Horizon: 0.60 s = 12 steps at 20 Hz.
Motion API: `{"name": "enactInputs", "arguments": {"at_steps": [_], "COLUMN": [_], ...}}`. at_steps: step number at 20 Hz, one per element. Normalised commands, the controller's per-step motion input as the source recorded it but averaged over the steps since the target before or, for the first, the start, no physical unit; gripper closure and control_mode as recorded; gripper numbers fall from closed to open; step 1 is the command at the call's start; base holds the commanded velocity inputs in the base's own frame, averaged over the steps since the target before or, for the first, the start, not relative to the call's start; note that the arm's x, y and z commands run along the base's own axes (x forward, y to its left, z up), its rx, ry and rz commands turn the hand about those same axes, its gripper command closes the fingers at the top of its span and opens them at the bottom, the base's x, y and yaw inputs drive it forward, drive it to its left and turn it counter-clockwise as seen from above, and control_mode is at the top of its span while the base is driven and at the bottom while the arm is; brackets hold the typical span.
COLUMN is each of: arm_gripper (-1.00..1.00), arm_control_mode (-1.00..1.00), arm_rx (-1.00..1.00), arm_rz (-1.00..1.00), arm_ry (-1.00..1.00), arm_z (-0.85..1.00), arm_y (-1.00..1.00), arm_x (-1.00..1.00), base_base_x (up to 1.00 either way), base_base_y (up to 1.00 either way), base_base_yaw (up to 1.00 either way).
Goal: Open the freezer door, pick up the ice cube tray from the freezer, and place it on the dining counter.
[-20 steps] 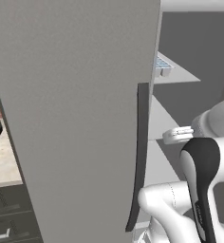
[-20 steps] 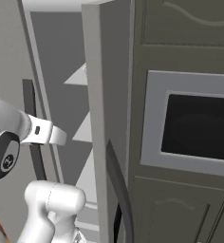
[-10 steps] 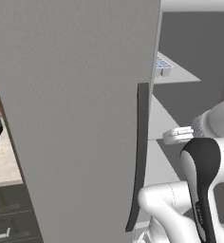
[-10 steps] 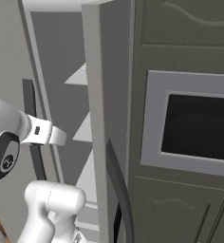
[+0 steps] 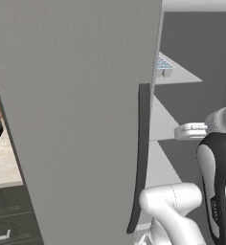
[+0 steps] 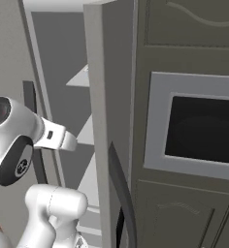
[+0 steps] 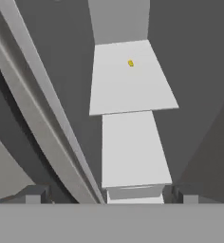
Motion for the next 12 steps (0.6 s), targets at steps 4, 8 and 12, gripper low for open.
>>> {"name": "enactInputs", "arguments": {"at_steps": [4,8,12], "arm_gripper": [-1.00,-1.00,-1.00], "arm_control_mode": [-1.00,-1.00,-1.00], "arm_rx": [0.16,0.18,0.17], "arm_rz": [-0.17,-0.26,-0.31], "arm_ry": [0.00,0.00,0.00], "arm_z": [0.36,0.37,0.28], "arm_y": [-0.17,-0.03,0.00], "arm_x": [0.00,0.00,0.00], "base_base_x": [0.00,0.00,0.00], "base_base_y": [0.00,0.00,0.00], "base_base_yaw": [0.00,0.00,0.00]}}
